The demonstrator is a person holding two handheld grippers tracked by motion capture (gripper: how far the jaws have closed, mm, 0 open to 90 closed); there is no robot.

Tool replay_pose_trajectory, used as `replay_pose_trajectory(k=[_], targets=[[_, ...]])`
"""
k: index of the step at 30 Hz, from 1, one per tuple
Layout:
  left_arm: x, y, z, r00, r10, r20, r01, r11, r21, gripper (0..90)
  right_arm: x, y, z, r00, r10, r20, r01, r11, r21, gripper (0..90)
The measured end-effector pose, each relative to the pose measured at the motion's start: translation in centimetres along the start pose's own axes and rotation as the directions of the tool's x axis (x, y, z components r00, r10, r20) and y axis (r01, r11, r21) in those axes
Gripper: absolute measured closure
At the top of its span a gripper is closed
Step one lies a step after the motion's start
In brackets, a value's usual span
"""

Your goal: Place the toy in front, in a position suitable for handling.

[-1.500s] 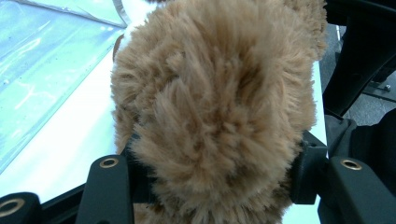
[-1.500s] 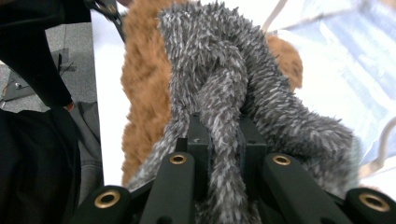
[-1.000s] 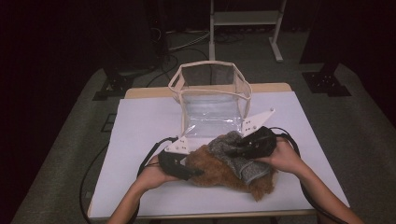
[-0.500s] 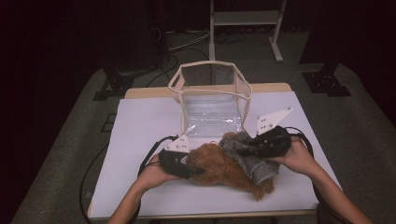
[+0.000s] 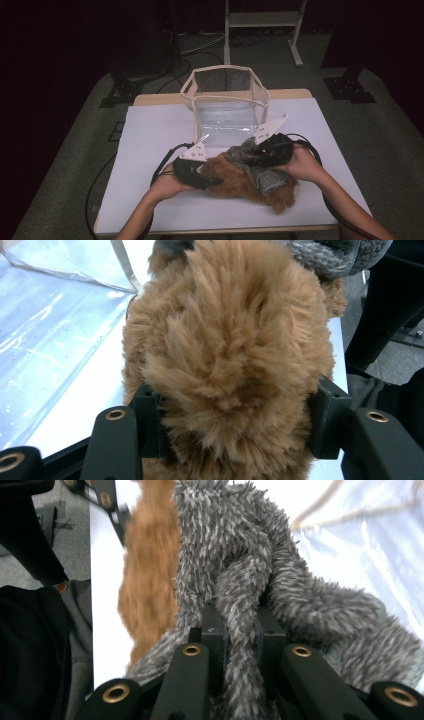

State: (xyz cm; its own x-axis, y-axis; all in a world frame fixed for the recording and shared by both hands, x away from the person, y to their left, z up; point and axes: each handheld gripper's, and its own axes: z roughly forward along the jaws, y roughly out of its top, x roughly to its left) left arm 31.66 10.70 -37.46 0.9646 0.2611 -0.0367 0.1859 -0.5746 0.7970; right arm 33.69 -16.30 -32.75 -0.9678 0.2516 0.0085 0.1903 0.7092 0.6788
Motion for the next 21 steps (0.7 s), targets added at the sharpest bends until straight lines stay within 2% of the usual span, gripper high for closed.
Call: replay_pose_trajectory(k=[4, 9, 14, 21], targets=[[0.1, -0.4, 0.1, 1.0000, -0.007, 0.005, 0.007, 0.9999, -0.011, 39.0, -0.3, -2.5, -0.9, 0.9983, 0.056, -0.014, -0.057, 0.998, -0.035, 79.2], [0.4, -1.4, 0.3, 0.9996, -0.025, 0.010, 0.025, 0.9996, -0.012, 36.2, -0.1, -4.1, -1.2, 0.9979, 0.064, -0.010, -0.064, 0.997, -0.043, 79.5], [0.8, -2.7, 0.3, 0.9992, -0.032, 0.023, 0.033, 0.9994, -0.012, 30.6, -0.2, -5.1, -0.9, 0.9954, 0.090, -0.031, -0.092, 0.994, -0.055, 79.8], [1.1, -3.7, 0.1, 0.9971, -0.056, 0.052, 0.059, 0.9969, -0.052, 22.0, -0.2, -5.4, -0.9, 0.9947, 0.095, -0.040, -0.098, 0.993, -0.060, 79.8]])
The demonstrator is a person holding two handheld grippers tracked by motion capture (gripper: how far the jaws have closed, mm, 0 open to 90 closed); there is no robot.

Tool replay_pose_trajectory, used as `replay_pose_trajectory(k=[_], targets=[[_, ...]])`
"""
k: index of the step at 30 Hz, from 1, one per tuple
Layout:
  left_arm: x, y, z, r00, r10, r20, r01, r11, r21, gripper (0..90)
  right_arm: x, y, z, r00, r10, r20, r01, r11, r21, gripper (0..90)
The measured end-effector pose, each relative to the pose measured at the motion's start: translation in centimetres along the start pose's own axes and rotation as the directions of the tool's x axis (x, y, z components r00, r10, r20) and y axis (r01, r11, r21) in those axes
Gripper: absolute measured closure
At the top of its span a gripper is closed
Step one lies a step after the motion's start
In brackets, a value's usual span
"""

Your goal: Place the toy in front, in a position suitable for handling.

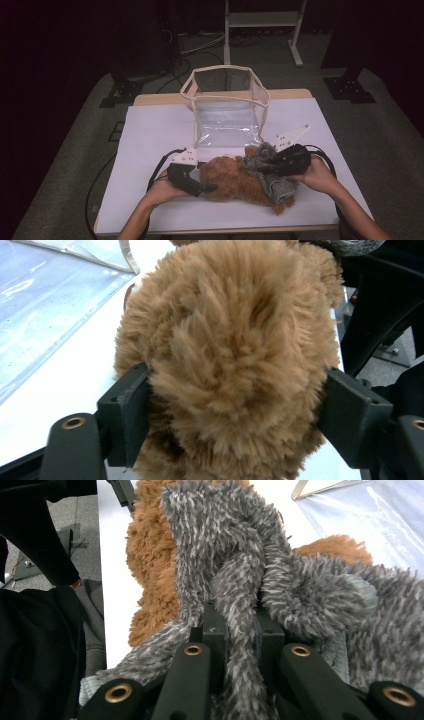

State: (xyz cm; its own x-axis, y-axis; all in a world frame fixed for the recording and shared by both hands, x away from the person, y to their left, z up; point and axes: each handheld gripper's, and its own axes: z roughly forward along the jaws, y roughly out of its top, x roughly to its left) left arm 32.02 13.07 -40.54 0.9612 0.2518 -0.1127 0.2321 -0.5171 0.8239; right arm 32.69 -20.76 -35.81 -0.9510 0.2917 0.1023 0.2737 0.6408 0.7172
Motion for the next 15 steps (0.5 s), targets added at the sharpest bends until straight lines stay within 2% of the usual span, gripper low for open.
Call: replay_pose_trajectory(k=[5, 6, 11, 13, 15], targets=[[0.16, -0.70, -0.03, 0.9988, -0.035, 0.032, 0.036, 0.9988, -0.033, 17.8, -0.08, -0.27, -0.05, 1.0000, 0.000, -0.004, 0.000, 1.000, -0.004, 79.8], [0.14, -0.78, 0.04, 0.9990, -0.036, 0.027, 0.037, 0.9987, -0.035, 15.8, -0.09, -0.28, -0.06, 1.0000, 0.003, -0.005, -0.003, 1.000, -0.005, 79.8], [0.13, -0.78, 0.37, 0.9996, -0.022, 0.019, 0.022, 0.9997, -0.006, 12.0, -0.17, -0.26, -0.04, 1.0000, 0.008, -0.005, -0.008, 1.000, -0.003, 79.8], [0.20, -0.78, 0.48, 0.9994, -0.028, 0.021, 0.028, 0.9996, 0.001, 10.7, -0.22, -0.24, -0.04, 1.0000, 0.008, -0.005, -0.008, 1.000, -0.001, 79.8], [0.36, -0.96, 0.74, 0.9993, -0.033, 0.016, 0.033, 0.9990, 0.031, 9.4, -0.26, -0.24, -0.05, 1.0000, 0.006, -0.004, -0.006, 1.000, 0.000, 79.8]])
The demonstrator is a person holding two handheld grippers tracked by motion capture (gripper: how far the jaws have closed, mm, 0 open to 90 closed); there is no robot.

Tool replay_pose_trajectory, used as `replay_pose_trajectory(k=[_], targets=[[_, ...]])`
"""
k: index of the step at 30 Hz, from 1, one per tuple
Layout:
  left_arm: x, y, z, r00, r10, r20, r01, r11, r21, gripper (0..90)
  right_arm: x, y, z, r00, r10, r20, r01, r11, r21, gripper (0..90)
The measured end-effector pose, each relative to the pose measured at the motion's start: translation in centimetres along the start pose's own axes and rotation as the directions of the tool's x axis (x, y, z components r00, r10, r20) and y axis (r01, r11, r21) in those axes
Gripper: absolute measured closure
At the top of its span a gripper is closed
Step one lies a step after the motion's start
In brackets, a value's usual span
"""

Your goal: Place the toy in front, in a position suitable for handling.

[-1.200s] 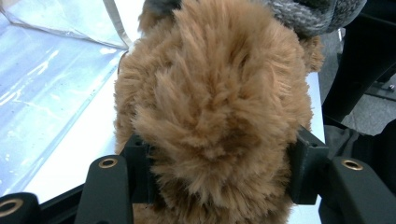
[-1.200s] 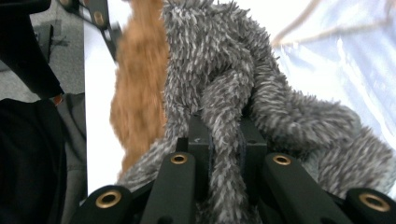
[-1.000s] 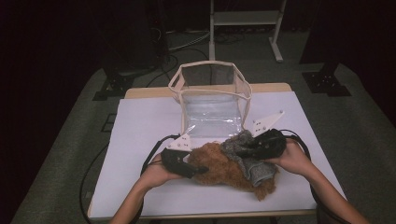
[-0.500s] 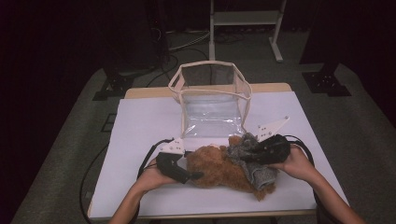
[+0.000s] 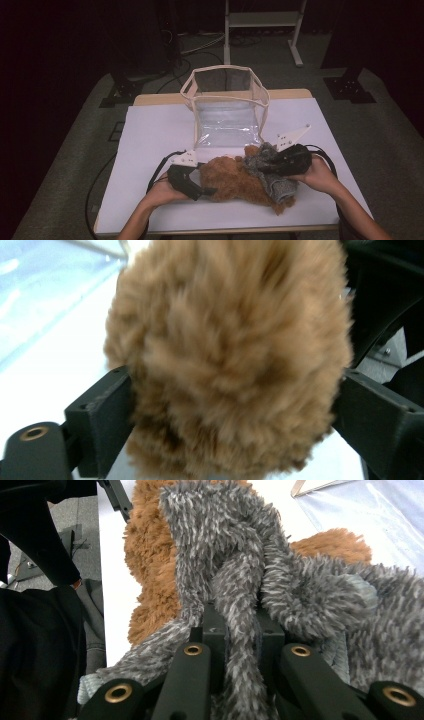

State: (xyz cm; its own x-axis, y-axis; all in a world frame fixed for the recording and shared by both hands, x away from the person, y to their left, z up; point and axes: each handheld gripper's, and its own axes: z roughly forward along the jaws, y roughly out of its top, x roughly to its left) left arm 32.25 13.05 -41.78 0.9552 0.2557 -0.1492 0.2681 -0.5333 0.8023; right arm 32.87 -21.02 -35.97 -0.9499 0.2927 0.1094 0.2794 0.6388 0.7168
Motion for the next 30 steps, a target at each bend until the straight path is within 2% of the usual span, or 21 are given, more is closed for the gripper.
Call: replay_pose_trajectory(k=[3, 5, 11, 16, 21, 26, 30], targets=[[0.1, -0.6, 0.3, 0.9999, -0.012, 0.006, 0.012, 0.9998, 0.016, 8.8, 0.0, 0.0, 0.0, 1.0000, 0.006, 0.000, -0.006, 1.000, 0.000, 79.8], [0.1, -0.7, 0.3, 0.9996, -0.027, 0.011, 0.027, 0.9996, 0.003, 8.9, 0.0, -0.1, 0.0, 1.0000, 0.005, -0.001, -0.005, 1.000, -0.001, 79.8], [0.3, -0.4, 1.2, 0.9984, -0.051, 0.024, 0.051, 0.9986, -0.011, 7.6, -0.1, 0.0, 0.0, 1.0000, 0.001, 0.006, -0.001, 1.000, 0.003, 79.8], [0.5, 0.0, 2.0, 0.9980, -0.058, 0.025, 0.058, 0.9982, -0.016, 6.6, -0.3, -0.1, 0.0, 0.9998, 0.018, 0.005, -0.018, 1.000, 0.000, 79.8], [0.6, 0.2, 1.4, 0.9977, -0.066, -0.012, 0.066, 0.9971, -0.039, 34.8, -0.4, -0.1, 0.1, 0.9997, 0.022, 0.008, -0.022, 1.000, -0.004, 79.8], [0.0, 1.8, 0.0, 0.9968, -0.044, -0.067, 0.037, 0.9940, -0.103, 44.8, -0.4, 0.5, 0.1, 0.9988, 0.023, 0.043, -0.022, 1.000, -0.013, 79.5], [-0.2, 3.5, -1.1, 0.9962, -0.006, -0.087, -0.004, 0.9929, -0.119, 47.4, -0.5, 1.3, -0.1, 0.9987, 0.036, 0.036, -0.034, 0.998, -0.045, 79.8]])
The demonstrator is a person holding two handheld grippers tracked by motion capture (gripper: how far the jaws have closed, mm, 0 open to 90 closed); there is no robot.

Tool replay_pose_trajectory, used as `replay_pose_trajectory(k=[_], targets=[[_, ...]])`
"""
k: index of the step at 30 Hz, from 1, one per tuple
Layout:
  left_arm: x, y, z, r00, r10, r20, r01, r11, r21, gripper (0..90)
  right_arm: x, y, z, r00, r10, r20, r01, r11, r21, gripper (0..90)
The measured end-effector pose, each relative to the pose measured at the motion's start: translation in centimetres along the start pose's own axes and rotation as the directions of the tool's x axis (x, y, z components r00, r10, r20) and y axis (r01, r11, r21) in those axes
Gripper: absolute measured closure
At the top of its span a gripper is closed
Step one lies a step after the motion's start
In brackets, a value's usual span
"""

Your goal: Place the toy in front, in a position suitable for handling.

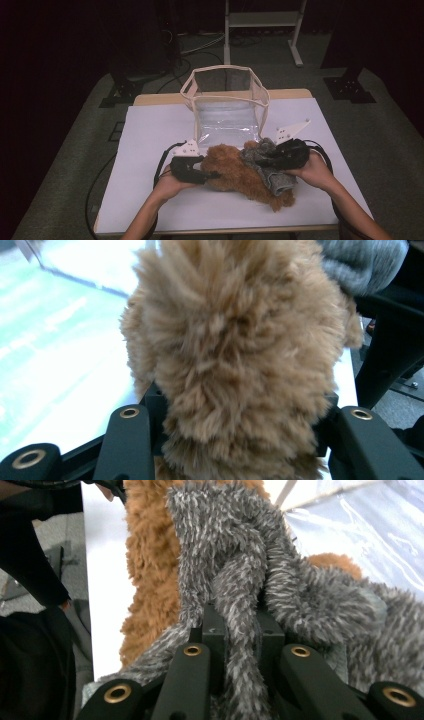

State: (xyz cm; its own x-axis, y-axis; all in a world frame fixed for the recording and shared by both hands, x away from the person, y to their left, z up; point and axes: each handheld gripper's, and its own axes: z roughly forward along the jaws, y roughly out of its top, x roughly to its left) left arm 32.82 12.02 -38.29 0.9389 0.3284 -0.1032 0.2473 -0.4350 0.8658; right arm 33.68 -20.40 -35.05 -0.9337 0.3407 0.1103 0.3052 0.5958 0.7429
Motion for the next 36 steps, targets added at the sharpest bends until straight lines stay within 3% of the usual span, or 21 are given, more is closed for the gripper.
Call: replay_pose_trajectory(k=[10, 15, 21, 24, 27, 29, 31, 36], targets=[[-0.3, 4.4, -3.2, 0.9963, 0.080, -0.033, -0.079, 0.9968, 0.011, 49.0, 0.8, 3.1, 0.5, 0.9978, -0.028, -0.061, 0.020, 0.993, -0.114, 80.3], [-0.7, 7.2, -5.2, 0.9889, 0.136, -0.060, -0.136, 0.9907, 0.010, 49.0, 1.1, 4.9, 0.1, 0.9969, -0.054, -0.058, 0.044, 0.986, -0.161, 80.5], [-1.7, 10.5, -7.0, 0.9753, 0.208, -0.076, -0.206, 0.9782, 0.026, 49.0, 1.5, 6.2, -0.7, 0.9952, -0.074, -0.065, 0.058, 0.974, -0.219, 80.6], [-2.1, 11.0, -6.6, 0.9684, 0.238, -0.074, -0.233, 0.9697, 0.074, 48.6, 1.6, 6.0, -0.9, 0.9948, -0.072, -0.072, 0.054, 0.972, -0.227, 80.5], [-2.1, 10.3, -5.1, 0.9681, 0.243, -0.063, -0.236, 0.9664, 0.102, 47.5, 1.1, 4.5, -0.9, 0.9964, -0.051, -0.067, 0.036, 0.979, -0.201, 80.5], [-2.0, 10.2, -4.4, 0.9727, 0.228, -0.042, -0.225, 0.9714, 0.077, 46.8, 0.5, 3.5, -1.4, 0.9976, -0.029, -0.063, 0.016, 0.980, -0.198, 80.4], [-2.1, 10.5, -3.8, 0.9717, 0.233, -0.037, -0.231, 0.9711, 0.060, 46.5, 0.1, 2.7, -2.9, 0.9979, -0.008, -0.064, -0.006, 0.977, -0.213, 80.4], [-2.8, 12.3, -2.0, 0.9624, 0.271, -0.022, -0.269, 0.9616, 0.053, 44.2, 0.5, 4.6, -6.9, 0.9983, -0.058, -0.002, 0.056, 0.976, -0.210, 80.4]])
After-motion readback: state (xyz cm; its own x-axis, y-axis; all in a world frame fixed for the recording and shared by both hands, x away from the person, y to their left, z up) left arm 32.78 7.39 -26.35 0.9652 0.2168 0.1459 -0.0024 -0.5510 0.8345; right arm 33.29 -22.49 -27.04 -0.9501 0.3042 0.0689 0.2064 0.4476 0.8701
